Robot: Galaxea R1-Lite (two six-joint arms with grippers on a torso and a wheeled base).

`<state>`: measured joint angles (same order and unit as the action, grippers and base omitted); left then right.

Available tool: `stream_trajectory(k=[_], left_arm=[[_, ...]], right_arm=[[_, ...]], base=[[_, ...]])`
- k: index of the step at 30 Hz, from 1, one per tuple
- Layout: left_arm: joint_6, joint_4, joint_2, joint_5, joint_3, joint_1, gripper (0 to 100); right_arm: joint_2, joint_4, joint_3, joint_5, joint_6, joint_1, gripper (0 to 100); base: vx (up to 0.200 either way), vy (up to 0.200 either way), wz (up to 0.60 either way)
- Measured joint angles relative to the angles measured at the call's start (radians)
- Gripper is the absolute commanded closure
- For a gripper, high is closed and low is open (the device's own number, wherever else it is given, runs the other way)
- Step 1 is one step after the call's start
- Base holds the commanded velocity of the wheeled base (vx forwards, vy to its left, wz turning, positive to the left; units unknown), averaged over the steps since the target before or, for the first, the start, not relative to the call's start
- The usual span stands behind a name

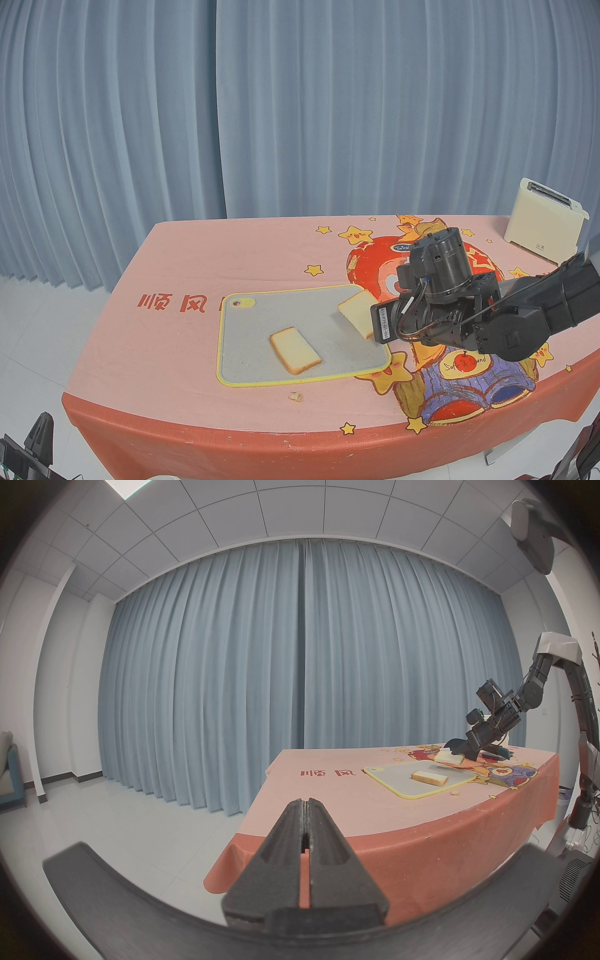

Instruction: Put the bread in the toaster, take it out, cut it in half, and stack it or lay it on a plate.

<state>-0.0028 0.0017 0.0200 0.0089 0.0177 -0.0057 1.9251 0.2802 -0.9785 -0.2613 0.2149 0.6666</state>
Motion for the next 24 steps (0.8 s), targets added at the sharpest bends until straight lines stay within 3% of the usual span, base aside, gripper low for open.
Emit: stream_trajectory(k=[6, 24], left_arm=[[0.000, 0.000, 0.000, 0.000, 0.000, 0.000, 100], [0.000, 0.000, 0.000, 0.000, 0.000, 0.000, 100]], right_arm=[[-0.067, 0.000, 0.033, 0.001, 0.008, 0.000, 100], [-0.274, 0.001, 0.181, 0.007, 0.091, 0.030, 100]], base=[[0.000, 0.000, 0.00], [0.000, 0.000, 0.00]])
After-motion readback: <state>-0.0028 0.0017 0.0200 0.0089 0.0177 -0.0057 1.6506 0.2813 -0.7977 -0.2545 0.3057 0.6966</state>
